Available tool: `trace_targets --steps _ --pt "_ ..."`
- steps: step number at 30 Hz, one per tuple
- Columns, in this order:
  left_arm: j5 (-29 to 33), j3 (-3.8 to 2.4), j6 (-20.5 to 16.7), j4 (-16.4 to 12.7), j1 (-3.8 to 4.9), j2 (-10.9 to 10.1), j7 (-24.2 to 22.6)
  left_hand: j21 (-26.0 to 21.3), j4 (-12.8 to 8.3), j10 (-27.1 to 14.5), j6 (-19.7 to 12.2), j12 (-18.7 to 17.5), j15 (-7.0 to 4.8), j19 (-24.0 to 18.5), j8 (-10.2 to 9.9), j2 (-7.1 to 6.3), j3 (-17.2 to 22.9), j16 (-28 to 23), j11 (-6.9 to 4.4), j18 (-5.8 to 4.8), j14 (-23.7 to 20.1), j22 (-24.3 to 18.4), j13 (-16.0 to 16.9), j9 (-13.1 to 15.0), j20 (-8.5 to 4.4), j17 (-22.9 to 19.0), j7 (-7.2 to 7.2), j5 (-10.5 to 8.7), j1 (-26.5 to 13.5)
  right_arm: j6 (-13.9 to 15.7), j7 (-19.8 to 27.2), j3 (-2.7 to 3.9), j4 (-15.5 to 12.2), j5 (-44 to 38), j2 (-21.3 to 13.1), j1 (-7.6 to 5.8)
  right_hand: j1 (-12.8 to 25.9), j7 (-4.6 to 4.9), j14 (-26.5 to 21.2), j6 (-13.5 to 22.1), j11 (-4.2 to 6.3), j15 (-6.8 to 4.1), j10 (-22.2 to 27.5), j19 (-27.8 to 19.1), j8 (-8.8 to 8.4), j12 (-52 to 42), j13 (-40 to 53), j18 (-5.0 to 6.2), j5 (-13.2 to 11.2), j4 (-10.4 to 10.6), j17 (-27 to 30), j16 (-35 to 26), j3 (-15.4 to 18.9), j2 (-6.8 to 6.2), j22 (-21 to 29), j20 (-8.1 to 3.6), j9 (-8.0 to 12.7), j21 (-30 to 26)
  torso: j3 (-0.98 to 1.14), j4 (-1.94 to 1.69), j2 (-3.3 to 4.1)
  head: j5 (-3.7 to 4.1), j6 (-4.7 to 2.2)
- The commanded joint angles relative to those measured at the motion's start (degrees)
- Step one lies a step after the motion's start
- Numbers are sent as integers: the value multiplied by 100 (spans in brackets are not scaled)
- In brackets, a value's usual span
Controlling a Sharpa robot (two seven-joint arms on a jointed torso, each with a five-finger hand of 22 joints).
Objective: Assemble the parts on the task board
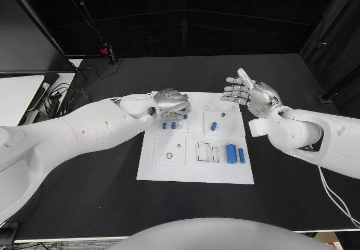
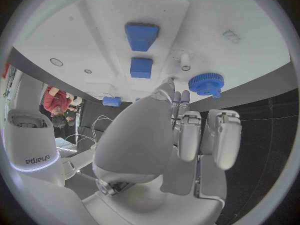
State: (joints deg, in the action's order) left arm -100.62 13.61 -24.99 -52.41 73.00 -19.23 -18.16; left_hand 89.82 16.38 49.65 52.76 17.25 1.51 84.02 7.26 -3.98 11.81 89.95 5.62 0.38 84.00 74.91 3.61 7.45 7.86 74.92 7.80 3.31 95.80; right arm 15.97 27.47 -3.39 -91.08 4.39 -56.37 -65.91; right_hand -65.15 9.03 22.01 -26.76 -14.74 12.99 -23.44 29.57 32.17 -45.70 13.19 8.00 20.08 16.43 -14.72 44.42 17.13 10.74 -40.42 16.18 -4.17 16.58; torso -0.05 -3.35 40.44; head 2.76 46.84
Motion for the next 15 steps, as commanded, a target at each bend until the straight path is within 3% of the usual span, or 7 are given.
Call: trace_targets --steps 1,15 --pt "-51 -6 108 20 8 26 83 18 7 24 88 -26 -50 598 -24 7 68 5 -41 -38 600 1509 -4 -10 -46 1508 -12 26 73 -68 0 4 -23 17 2 -8 -12 745 -43 50 6 -3 6 -14 38 23 -5 -63 24 6 5 2 27 48 6 -10 6 -28 4 -4 1 4 -3" --pt "-50 -6 405 55 9 95 59 18 19 91 175 -51 -101 598 -24 -40 118 5 -94 -38 600 1509 -6 -27 -59 1508 -73 -2 43 -62 -32 4 -43 19 -18 -8 -14 745 -46 51 5 -2 6 -13 39 24 -10 -63 26 5 11 3 27 49 9 -10 6 -30 1 -6 2 34 28"
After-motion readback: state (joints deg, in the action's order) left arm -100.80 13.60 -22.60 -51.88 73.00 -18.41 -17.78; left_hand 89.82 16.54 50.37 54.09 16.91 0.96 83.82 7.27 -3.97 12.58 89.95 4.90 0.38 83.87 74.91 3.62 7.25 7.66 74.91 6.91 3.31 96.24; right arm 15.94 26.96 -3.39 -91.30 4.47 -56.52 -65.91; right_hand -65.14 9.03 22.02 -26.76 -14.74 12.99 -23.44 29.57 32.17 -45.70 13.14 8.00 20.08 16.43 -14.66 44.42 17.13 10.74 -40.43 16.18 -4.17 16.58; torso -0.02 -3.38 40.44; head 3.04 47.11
